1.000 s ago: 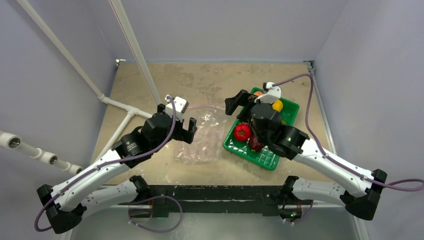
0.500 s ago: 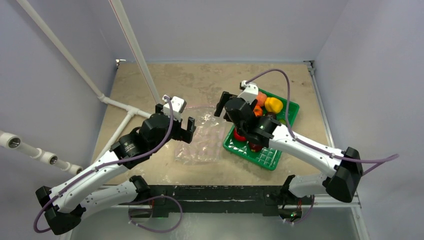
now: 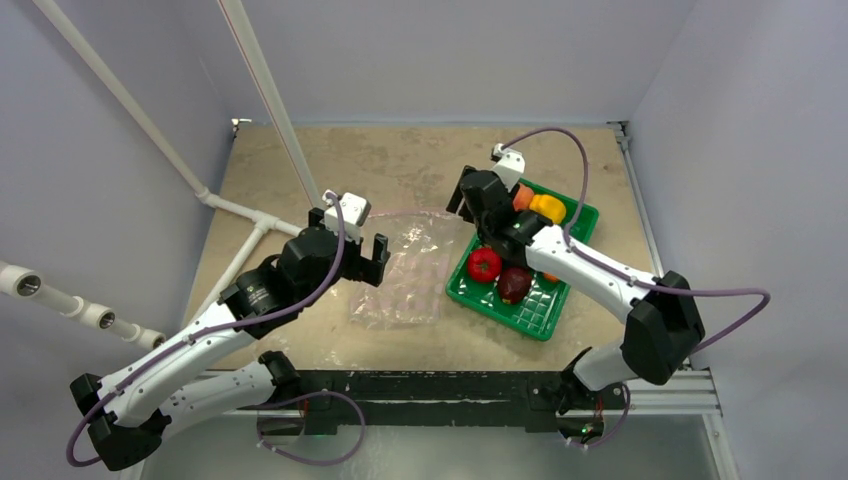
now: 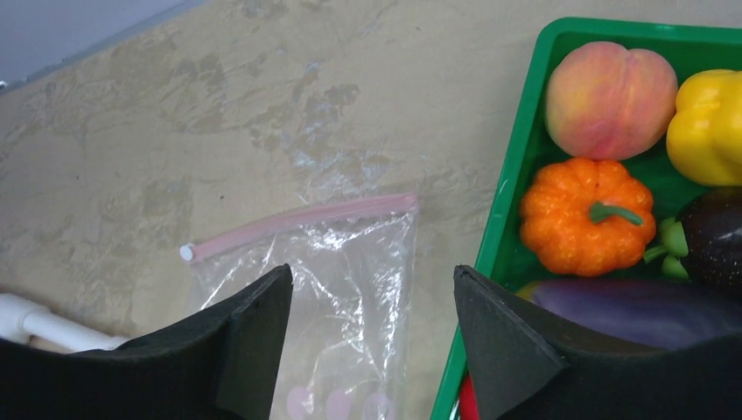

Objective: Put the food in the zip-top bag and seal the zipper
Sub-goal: Adjust the bin at the center of the board, then pick up the zipper food storage bag at the center of the board, then open the zipper of the food storage bag at the center of the board.

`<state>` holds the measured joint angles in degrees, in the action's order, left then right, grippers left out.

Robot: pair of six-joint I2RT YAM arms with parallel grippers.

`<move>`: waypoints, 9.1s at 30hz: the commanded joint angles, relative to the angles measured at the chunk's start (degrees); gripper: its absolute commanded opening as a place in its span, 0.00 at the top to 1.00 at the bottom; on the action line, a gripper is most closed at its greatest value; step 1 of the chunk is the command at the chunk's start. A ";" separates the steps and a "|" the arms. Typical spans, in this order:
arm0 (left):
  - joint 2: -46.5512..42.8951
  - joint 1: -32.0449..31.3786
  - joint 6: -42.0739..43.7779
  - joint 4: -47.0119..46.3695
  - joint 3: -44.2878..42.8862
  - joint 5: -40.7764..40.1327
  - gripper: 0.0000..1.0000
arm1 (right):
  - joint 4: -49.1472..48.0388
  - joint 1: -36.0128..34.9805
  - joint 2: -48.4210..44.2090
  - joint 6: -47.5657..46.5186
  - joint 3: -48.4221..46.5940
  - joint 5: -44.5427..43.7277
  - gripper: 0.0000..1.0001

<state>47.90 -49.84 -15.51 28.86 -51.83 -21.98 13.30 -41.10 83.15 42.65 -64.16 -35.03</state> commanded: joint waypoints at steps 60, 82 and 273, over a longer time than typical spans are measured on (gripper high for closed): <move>-1.03 0.19 0.39 0.61 0.10 -3.05 0.02 | 1.32 -2.75 4.90 -0.83 8.66 1.25 1.00; -0.09 0.16 0.39 0.67 0.14 -2.79 0.02 | 4.90 -4.62 10.86 3.93 9.24 2.49 0.76; -19.01 12.67 6.50 18.61 -13.25 34.97 0.41 | 4.16 -22.44 -28.34 -59.15 -7.45 47.42 1.00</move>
<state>29.47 -37.15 -9.34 47.88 -65.47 4.45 19.99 -63.35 55.35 -15.07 -69.23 10.13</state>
